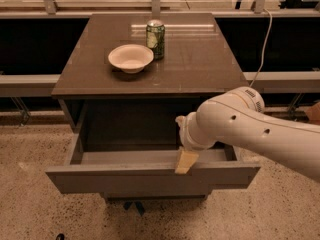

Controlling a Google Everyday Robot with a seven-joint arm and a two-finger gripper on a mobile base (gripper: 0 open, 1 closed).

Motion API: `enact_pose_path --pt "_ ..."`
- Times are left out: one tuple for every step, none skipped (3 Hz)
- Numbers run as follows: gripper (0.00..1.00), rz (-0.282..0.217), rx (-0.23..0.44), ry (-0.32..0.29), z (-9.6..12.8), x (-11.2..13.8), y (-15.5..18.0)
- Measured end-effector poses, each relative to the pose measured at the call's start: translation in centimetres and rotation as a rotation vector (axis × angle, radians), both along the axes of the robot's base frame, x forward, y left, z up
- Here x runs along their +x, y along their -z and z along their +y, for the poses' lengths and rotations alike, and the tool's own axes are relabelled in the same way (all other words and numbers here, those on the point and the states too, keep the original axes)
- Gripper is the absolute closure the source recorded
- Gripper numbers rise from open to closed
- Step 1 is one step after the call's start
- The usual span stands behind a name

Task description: Close top drawer

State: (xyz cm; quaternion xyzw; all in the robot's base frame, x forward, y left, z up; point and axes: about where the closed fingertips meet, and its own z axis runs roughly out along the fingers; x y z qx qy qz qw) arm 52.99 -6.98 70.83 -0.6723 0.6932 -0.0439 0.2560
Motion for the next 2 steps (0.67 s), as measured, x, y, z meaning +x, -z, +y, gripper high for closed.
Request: enact_pose_path --pt "0.19 -0.017 0.009 0.016 0.01 1.44 -0.55" --pt "0.15 -0.017 0.022 0.022 0.12 1.46 -0.52"
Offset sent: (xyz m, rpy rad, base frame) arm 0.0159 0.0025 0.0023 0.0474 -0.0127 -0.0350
